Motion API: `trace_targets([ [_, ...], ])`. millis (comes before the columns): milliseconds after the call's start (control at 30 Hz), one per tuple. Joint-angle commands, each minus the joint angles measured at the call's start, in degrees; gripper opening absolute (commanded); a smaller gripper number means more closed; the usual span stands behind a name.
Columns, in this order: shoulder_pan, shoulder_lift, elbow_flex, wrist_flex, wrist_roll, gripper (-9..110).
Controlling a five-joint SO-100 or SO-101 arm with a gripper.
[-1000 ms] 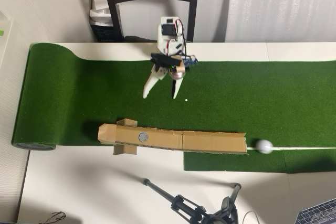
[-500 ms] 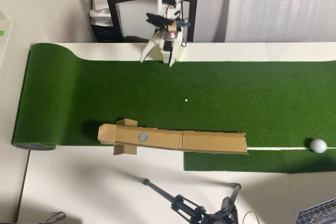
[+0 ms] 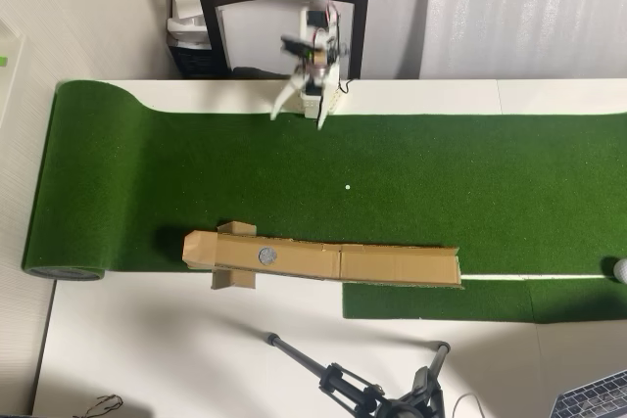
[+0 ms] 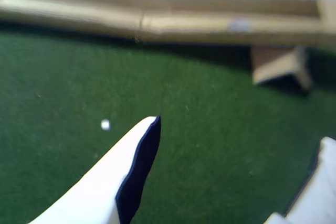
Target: Pick up the golf ball and place it on the gray mark at the back.
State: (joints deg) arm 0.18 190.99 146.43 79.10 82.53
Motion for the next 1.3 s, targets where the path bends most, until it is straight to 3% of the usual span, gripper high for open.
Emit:
trace_targets([
  [0, -6.33, 5.01, 8.09, -8.96, 0.09, 47],
  [300, -15.38, 4.83, 27.25, -17.93, 10.46, 47],
  [667, -15.29, 4.83, 35.68, -17.31, 17.49, 47],
  [1000, -15.21, 4.83, 36.12, -12.13, 22.94, 16],
  [1267, -5.98, 4.83, 35.95, -10.2, 21.97, 6],
])
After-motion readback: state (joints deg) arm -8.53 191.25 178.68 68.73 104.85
